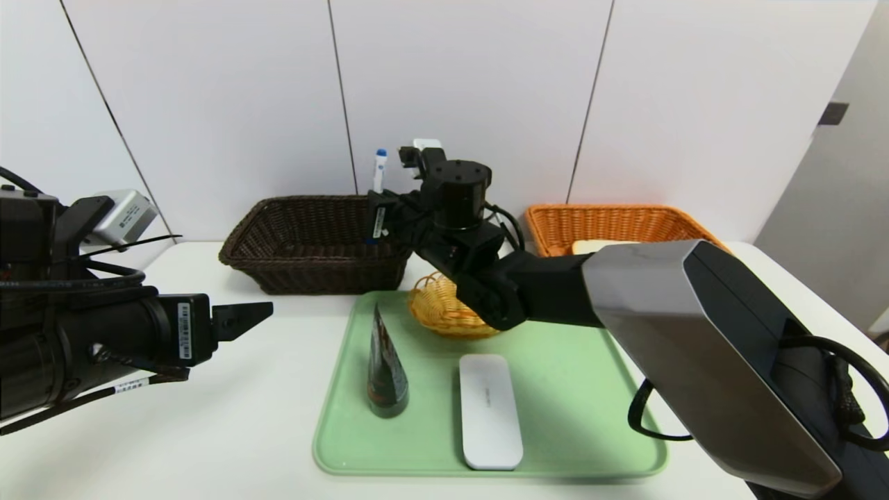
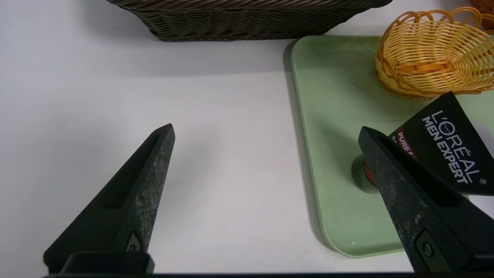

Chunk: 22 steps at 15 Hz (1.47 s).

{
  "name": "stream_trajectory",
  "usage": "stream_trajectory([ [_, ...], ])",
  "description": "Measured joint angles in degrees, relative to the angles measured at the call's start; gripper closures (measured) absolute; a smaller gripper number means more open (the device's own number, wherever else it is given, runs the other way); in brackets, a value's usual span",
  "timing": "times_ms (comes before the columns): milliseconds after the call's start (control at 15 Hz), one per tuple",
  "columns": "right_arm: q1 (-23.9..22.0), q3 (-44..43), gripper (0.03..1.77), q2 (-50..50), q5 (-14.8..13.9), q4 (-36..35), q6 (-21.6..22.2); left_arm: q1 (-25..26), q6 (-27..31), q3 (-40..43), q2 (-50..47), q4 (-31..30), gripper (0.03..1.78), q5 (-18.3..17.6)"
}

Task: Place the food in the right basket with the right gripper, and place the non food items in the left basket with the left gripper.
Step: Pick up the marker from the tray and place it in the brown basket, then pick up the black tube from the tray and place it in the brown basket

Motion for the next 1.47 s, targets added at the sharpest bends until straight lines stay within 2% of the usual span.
stream_trajectory([
  [333,-0.22,0.0,1.62,1.18,-0.02,0.1,0.11,0.0,0.02,-0.16,0.05,-0.06,0.12,0.02],
  [667,-0.22,0.02,0.93,1.43,-0.16,0.24,0.24,0.0,0.02,-0.27,-0.09,-0.1,0.12,0.06],
  [933,-0.33,0.11,0.6,0.38,0.09,0.27,0.24,0.02,0.0,-0.4,-0.11,-0.21,0.12,0.46],
  [1067,-0.44,0.12,0.48,-1.72,0.06,1.21,0.33,0.09,0.22,-0.35,-0.16,-0.48,0.12,2.71],
  [1200,-0.52,0.12,0.39,-5.19,-0.13,5.67,-0.12,0.15,0.8,-0.3,-0.2,-0.59,0.12,3.74],
  [1467,-0.72,0.17,0.27,-15.23,-0.55,19.87,-3.6,0.23,3.34,-1.15,-0.83,-0.21,0.12,3.52],
])
